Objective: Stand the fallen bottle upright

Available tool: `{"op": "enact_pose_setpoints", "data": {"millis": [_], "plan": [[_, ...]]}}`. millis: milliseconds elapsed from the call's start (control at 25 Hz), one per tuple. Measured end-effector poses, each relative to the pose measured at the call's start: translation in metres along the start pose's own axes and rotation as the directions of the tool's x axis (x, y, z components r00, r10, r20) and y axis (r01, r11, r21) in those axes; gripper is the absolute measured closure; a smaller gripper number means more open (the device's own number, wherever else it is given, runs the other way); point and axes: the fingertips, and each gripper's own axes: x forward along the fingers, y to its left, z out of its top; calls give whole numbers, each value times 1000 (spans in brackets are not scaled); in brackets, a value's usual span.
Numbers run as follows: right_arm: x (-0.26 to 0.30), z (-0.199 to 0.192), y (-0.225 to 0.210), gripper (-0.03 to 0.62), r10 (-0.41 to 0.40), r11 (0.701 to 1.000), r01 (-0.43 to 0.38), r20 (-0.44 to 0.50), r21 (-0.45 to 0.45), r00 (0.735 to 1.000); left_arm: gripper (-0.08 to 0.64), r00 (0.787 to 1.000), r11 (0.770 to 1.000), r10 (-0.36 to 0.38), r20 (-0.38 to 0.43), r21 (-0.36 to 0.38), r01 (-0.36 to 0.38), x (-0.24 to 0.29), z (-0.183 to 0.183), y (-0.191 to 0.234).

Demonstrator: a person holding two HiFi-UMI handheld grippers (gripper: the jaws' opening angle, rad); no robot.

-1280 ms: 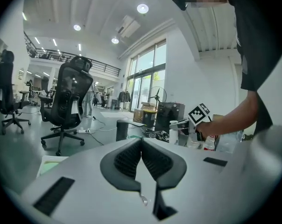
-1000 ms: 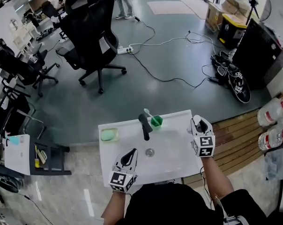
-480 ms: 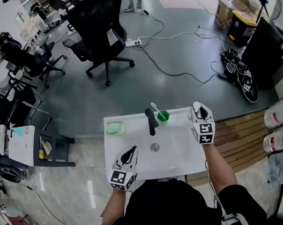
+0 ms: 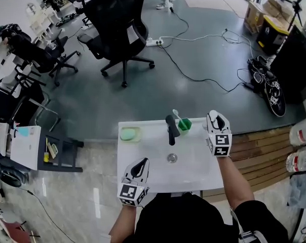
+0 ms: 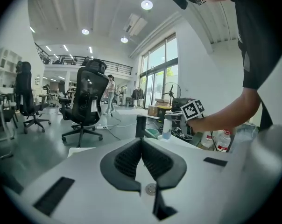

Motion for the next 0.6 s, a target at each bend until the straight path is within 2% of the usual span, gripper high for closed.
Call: {"op": "enact_pose_setpoints", "data": {"millis": [600], "plan": [[1,-15,19,462,16,1000,-16,18,-4,1000,538,1000,1000,4,-1,1,-4,-9,1,6]]}}
